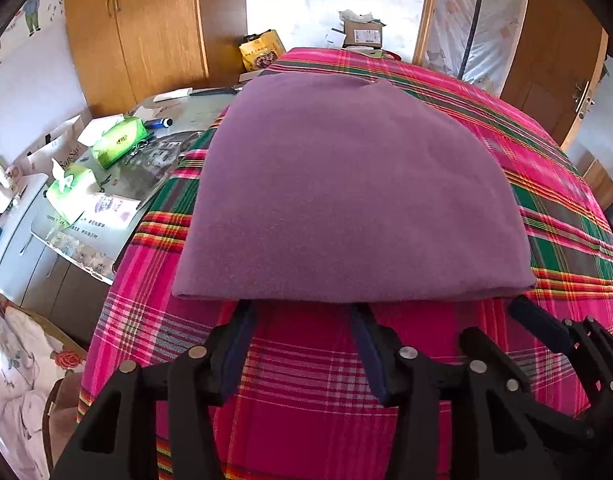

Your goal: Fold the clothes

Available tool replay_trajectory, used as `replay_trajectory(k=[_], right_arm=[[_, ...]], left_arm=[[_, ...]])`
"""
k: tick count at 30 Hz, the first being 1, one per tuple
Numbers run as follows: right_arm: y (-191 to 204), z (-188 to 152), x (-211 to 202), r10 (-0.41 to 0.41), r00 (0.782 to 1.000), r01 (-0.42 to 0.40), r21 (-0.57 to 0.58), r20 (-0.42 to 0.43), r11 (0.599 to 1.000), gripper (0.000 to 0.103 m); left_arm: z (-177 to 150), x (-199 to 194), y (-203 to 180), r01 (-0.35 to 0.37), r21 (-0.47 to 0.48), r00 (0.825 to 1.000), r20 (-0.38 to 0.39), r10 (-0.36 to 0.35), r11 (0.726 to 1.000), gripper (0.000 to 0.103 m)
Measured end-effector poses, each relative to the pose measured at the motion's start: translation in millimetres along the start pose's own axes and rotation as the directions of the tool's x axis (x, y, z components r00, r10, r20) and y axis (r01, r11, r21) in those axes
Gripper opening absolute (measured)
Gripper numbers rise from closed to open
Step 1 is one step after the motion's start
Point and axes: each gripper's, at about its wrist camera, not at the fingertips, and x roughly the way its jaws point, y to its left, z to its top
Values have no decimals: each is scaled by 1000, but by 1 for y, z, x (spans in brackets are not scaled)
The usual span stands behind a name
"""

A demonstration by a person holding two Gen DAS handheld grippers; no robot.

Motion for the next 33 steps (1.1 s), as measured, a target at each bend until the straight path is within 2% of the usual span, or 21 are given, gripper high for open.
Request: replay_trajectory(k=[8, 10, 16, 18, 22, 26, 32, 33], right_arm=[[-12, 39, 62, 6, 1000, -6, -3, 22, 1000, 51], [-14, 39, 68, 9, 1000, -8, -3, 24, 1000, 51], [-10, 85, 121, 8, 1000, -8, -4, 29, 1000, 51], [-14, 73, 107, 9, 999, -9, -4, 31, 1000, 51], [-17, 98, 131, 9, 999, -9, -4, 35, 1000, 51], [-19, 91, 116, 10, 999, -9, -5, 38, 1000, 51], [-12, 58, 71, 10, 999, -10, -6, 43, 1000, 51], [-7, 38, 46, 10, 999, -10, -6, 44, 1000, 51]], left_arm=[[1, 2, -2, -5, -7, 1000, 3, 5, 1000, 55], [1, 2, -2, -8, -9, 1000, 4, 8, 1000, 55], [-1, 1, -3, -6, -9, 1000, 15, 6, 1000, 57], [-1, 1, -3, -6, -9, 1000, 18, 6, 1000, 58], [-2, 2, -3, -7, -12, 1000, 21, 8, 1000, 58], [-2, 2, -3, -9, -14, 1000, 23, 9, 1000, 58], [-2, 2, -4, -10, -15, 1000, 24, 10, 1000, 58], [-2, 1, -4, -10, -15, 1000, 24, 10, 1000, 58]])
